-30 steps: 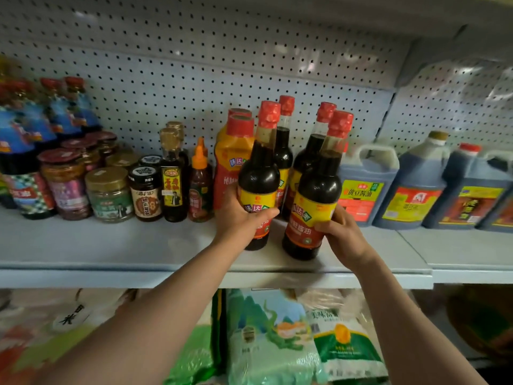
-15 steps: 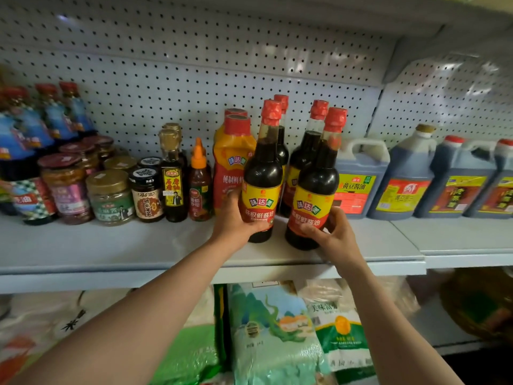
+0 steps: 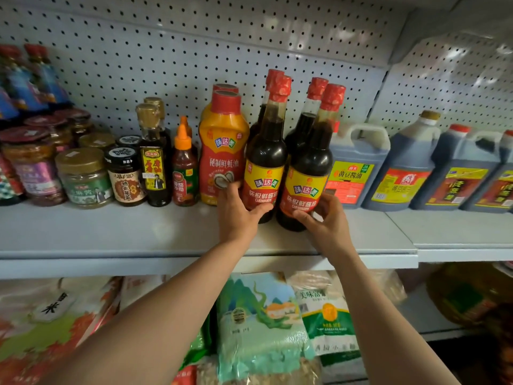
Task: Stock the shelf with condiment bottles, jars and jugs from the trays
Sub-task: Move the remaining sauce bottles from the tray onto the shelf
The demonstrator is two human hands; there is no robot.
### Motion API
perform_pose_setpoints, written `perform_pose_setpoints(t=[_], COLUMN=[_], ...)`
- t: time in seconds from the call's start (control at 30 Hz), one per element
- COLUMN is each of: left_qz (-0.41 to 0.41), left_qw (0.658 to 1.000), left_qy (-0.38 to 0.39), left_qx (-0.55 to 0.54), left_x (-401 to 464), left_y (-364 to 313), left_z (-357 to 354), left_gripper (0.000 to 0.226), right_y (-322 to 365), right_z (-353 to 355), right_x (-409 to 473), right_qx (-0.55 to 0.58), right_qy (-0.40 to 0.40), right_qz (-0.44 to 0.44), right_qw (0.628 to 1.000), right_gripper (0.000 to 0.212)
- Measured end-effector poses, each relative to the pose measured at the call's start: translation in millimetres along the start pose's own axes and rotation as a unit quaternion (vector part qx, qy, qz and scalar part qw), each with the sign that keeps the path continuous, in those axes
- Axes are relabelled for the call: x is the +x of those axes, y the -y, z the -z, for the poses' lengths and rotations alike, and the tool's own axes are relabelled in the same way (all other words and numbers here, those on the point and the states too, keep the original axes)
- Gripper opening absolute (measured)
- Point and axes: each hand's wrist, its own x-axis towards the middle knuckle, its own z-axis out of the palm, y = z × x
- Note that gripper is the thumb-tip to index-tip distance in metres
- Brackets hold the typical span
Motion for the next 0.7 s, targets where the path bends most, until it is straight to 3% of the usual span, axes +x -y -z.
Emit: perform_pose_setpoints(t=[0.43,0.57,0.7], left_qz=[0.036,0.041,0.034], left_qw=[0.997,0.995,0.995], left_qy=[-0.064,-0.083,-0.081], left_qx=[0.018,0.027,0.043], left_x=[8,9,5], left_y=[-1,-2,-6], left_z=[-15,-16,-15], left_gripper=[0.061,0.060,0.059], right_y=[1,2,13], right_z=[-7,-12,-15], right_x=[17,20,16], right_qx=[-0.115,-0.101,-0.110], right_qy=[-0.017,-0.047,-0.048], right_qz=[0.014,-0.006,-0.027], right_qw=[0.993,0.994,0.992], right_gripper=[0.051,0.057,0.048])
